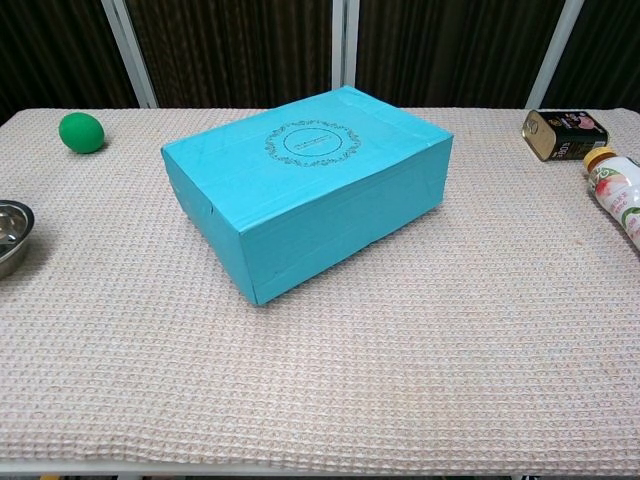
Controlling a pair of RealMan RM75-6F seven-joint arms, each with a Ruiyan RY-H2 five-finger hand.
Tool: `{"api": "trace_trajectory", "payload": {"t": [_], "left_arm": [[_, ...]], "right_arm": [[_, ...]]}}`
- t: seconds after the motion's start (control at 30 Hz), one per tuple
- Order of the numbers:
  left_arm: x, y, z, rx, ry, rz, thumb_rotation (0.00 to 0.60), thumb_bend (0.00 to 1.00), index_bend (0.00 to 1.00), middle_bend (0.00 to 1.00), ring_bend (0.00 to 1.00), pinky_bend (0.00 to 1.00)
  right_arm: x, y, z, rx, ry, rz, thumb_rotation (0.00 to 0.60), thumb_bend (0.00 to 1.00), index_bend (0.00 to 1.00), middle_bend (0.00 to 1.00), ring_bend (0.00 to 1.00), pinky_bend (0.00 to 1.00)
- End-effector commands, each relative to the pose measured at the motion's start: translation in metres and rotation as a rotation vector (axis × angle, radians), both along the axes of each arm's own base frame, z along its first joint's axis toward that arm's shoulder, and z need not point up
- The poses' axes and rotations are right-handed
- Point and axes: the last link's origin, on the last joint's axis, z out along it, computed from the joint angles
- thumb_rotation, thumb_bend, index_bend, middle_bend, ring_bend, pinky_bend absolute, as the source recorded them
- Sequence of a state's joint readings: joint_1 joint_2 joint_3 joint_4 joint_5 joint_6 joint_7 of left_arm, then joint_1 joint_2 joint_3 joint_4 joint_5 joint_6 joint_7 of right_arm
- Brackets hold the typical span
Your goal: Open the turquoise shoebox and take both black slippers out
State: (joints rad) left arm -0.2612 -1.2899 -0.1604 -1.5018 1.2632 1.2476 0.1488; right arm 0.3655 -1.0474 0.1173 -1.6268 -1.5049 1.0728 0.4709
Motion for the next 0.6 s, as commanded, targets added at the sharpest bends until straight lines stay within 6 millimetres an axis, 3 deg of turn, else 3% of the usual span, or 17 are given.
{"api": "trace_trajectory", "payload": {"t": [0.03, 0.17, 0.4, 0.6], "left_arm": [[0.006, 0.018, -0.013, 0.007, -0.065, 0.009, 0.600, 0.00, 0.18, 0.40, 0.34, 0.39], [0.008, 0.026, -0.022, -0.039, -0.047, 0.014, 0.600, 0.00, 0.18, 0.46, 0.40, 0.41], [0.013, 0.021, -0.025, -0.044, -0.076, 0.031, 0.600, 0.00, 0.18, 0.46, 0.40, 0.42], [0.012, 0.016, -0.031, -0.066, -0.083, 0.044, 0.600, 0.00, 0.18, 0.46, 0.40, 0.42]], "right_arm": [[0.048, -0.065, -0.027, 0.224, -0.266, -0.017, 0.600, 0.49, 0.00, 0.00, 0.00, 0.04], [0.065, -0.100, -0.050, 0.299, -0.298, -0.037, 0.600, 0.54, 0.00, 0.01, 0.00, 0.04], [0.092, -0.139, -0.097, 0.388, -0.303, -0.061, 0.600, 0.58, 0.00, 0.01, 0.00, 0.04], [0.101, -0.142, -0.119, 0.430, -0.298, -0.051, 0.600, 0.59, 0.00, 0.01, 0.00, 0.04]]}}
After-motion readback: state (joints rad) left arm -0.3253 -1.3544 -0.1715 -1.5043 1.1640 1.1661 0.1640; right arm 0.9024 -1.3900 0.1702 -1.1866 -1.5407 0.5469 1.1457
